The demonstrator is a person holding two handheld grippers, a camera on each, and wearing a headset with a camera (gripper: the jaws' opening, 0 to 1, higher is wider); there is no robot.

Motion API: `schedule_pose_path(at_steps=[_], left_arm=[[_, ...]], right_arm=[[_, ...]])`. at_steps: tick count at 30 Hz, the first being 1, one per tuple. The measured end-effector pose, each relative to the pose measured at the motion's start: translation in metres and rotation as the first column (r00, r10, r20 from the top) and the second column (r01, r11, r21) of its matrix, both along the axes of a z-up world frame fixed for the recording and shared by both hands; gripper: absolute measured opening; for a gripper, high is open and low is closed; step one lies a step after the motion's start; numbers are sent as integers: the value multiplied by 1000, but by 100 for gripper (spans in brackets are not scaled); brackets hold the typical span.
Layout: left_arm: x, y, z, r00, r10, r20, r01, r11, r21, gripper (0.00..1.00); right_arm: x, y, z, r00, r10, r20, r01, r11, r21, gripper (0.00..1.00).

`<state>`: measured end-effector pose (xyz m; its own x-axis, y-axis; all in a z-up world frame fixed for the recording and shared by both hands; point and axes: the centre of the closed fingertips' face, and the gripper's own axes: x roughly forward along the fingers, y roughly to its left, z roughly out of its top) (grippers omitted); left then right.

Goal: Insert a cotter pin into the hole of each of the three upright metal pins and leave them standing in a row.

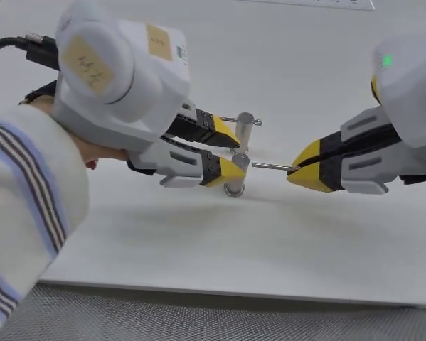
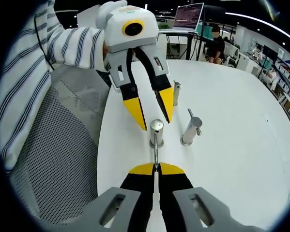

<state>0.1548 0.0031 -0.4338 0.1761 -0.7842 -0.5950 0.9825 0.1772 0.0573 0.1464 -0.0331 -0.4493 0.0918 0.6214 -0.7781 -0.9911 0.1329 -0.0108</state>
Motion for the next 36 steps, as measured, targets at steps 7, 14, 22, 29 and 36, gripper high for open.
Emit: schedule_pose_path(at_steps=[7, 14, 22, 29, 36], left_arm=[[2, 0, -1, 1000, 10, -30, -10, 1000, -8, 10], [-1, -5, 3, 993, 64, -96, -67, 997, -31, 10], [-2, -4, 3, 989, 90, -121, -95, 995, -43, 10], [1, 0, 1, 986, 103, -131, -110, 993, -45, 10], [3, 3, -1, 983, 116, -142, -124, 991, -49, 10]], right_arm=[[-1, 2, -1, 1000, -14, -11, 14, 1000, 6, 0], [-2, 2, 0, 1000, -24, -14, 24, 1000, 6, 0], [-1, 2, 1, 999, -31, -9, 31, 999, 12, 0], [2, 2, 0, 999, -40, -7, 40, 999, 9, 0], [3, 4, 2, 999, -42, -15, 42, 999, 23, 0]])
